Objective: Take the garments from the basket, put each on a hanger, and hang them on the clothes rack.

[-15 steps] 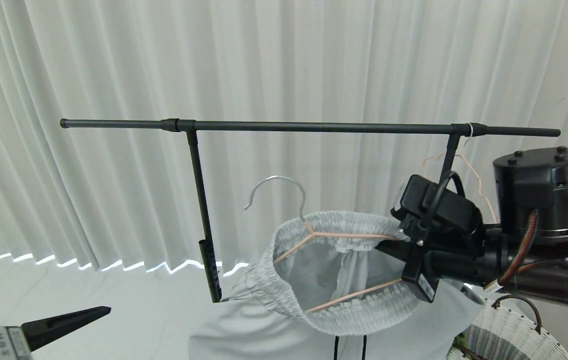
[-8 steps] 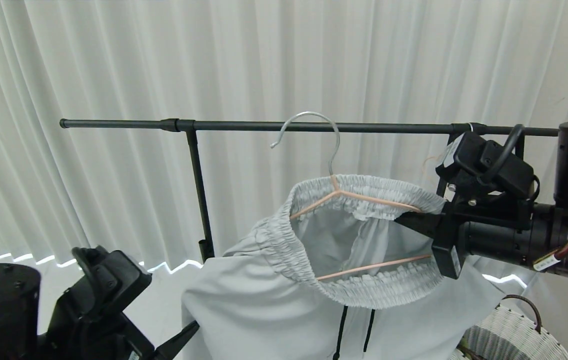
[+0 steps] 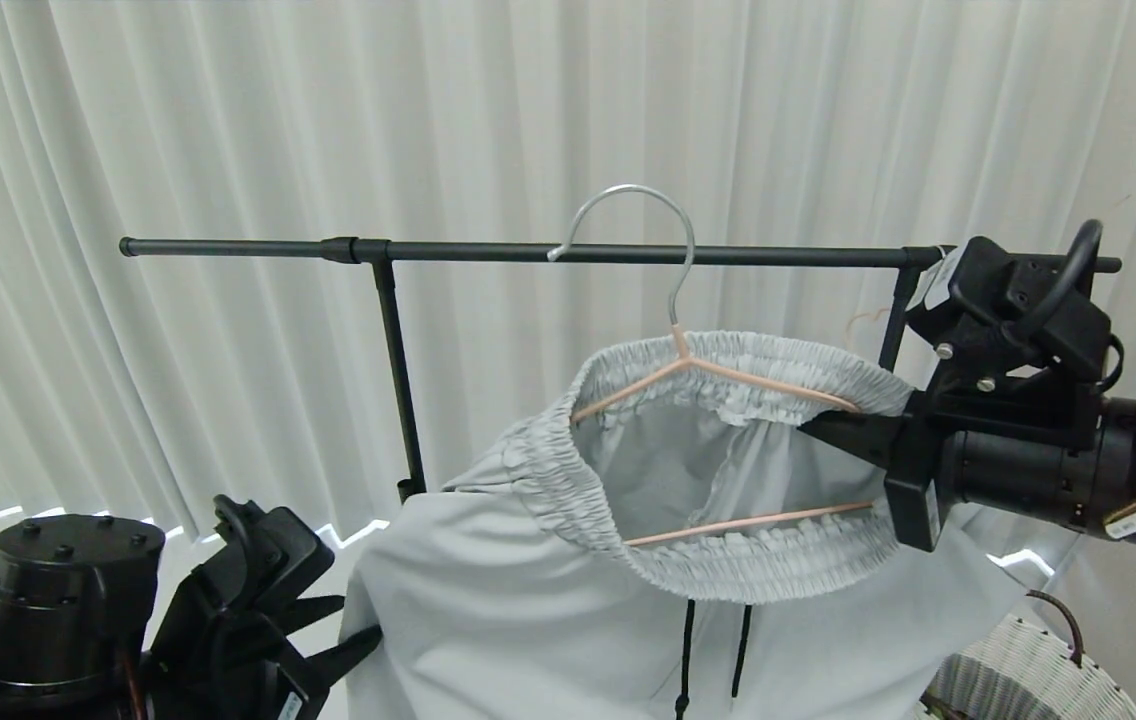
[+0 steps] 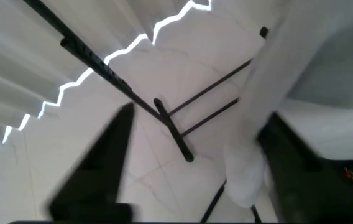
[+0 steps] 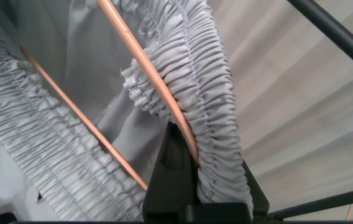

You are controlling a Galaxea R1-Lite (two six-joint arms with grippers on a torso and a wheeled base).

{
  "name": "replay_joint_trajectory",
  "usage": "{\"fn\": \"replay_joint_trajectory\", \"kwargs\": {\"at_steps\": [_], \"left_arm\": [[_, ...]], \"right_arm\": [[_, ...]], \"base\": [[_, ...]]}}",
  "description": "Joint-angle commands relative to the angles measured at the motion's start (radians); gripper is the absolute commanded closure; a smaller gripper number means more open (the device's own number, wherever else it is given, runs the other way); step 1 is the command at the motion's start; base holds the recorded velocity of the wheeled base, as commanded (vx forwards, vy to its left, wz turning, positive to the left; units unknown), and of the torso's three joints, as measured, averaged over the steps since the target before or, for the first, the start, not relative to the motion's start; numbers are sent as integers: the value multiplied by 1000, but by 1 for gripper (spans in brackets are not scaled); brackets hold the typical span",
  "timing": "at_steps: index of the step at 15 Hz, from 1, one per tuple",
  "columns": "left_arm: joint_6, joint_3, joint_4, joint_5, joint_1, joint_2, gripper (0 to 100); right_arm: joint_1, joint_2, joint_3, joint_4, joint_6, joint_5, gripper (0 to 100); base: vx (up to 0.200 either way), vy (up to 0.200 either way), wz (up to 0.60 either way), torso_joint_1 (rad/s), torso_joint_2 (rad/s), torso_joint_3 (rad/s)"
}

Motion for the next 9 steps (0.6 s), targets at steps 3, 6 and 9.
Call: {"fn": "replay_joint_trajectory", "kwargs": {"at_steps": [3,6,9], "left_arm": [[0,6,0,1,25,-2,100],[1,22,0,6,136,-20,100],[9,66,0,4,168,-89,100]], "right_arm": [[-4,-10,8,7,7,-10,100],[-44,-14,8,30,29,-61,100],[-67,-9,8,30,64,-134,100]], "base": [[0,0,0,0,0,0],[0,0,0,0,0,0],[0,0,0,0,0,0]]}}
